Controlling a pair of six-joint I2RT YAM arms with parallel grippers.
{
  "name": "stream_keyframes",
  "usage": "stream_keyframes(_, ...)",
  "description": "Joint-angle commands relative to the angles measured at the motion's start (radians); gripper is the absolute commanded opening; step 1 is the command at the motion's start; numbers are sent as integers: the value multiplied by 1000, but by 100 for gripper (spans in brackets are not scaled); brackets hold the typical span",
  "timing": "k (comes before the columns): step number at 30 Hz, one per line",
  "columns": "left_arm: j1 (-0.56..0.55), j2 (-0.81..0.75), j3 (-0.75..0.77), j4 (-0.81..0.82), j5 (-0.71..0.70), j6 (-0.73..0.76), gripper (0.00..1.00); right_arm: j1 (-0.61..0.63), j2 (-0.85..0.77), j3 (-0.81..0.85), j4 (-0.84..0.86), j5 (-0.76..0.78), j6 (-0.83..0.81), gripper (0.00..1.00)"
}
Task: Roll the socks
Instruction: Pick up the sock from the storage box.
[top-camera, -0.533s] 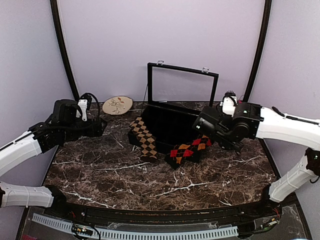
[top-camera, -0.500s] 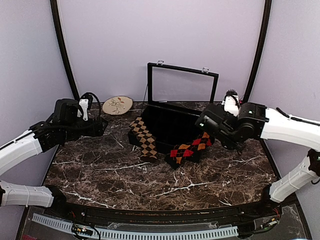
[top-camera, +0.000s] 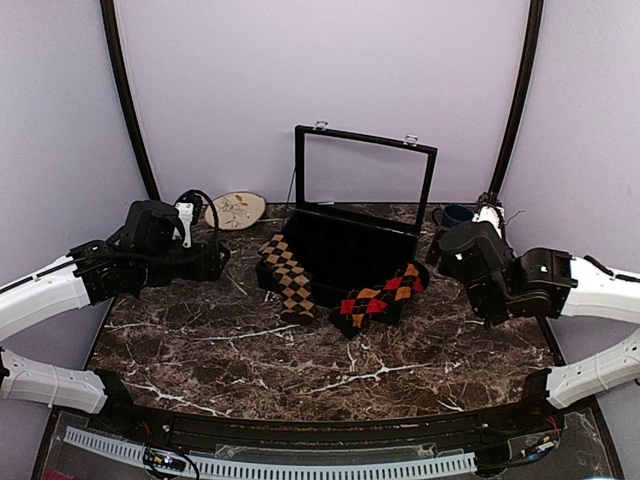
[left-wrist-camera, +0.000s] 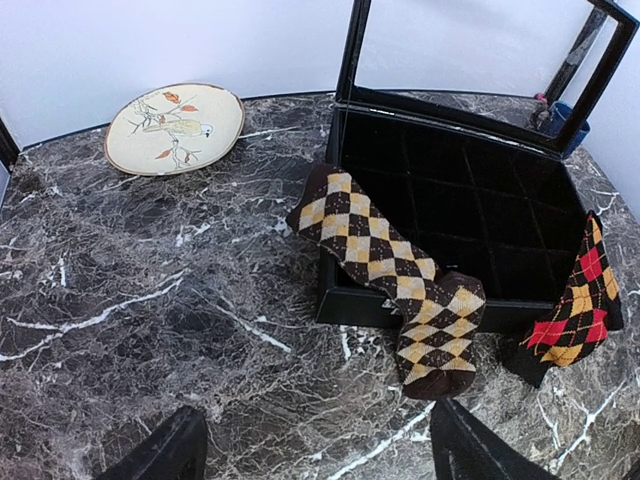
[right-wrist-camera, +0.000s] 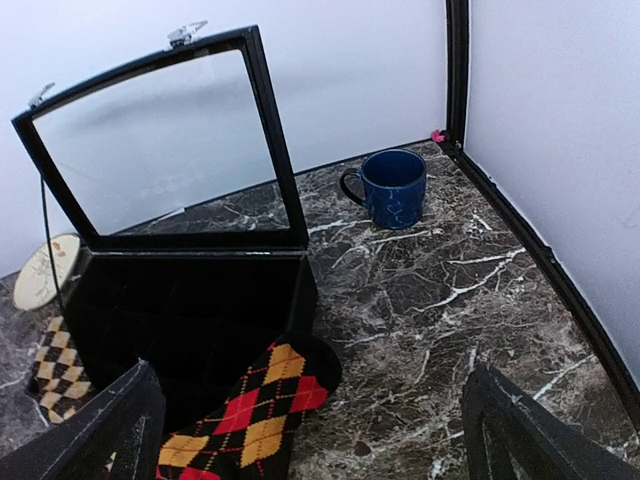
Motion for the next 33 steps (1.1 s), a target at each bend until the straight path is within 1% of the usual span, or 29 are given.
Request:
stream_keyframes(1,-10,11,-30,11,30,-9,79,-19,17,-86,-12,0,-17,100)
stream_keyframes(5,-13,12,-55,19,75,-33,77,-44,18,-158,43,0,-17,100)
stream_keyframes(9,-14,0,-89,46,104,-40,76,-74,40,-187,95,0,-17,100)
stream_keyframes(14,-17,4,-109,64,140,-45,74,-174,73,-265,254,0,-17,100)
stream_keyframes(15,-19,9,-109,66,146,-44,73,-199,77,-285,295,-680,85,86)
stream_keyframes(16,-20,12,-109,69,151,-44,73,-225,80,-307,342,-736,244,82)
stream_keyframes(18,-22,20,-104,74,157,-40,73,-279,94,-341,430,-806,275,82)
stream_keyframes(21,-24,37,-94,85,167,-31,73,-333,133,-364,542,-897,271,84)
stream_keyframes(28,-25,78,-66,103,174,-9,73,-392,228,-355,630,-981,279,84)
stream_keyframes(33,-25,88,-60,114,182,-4,73,-434,243,-376,670,-1013,305,84)
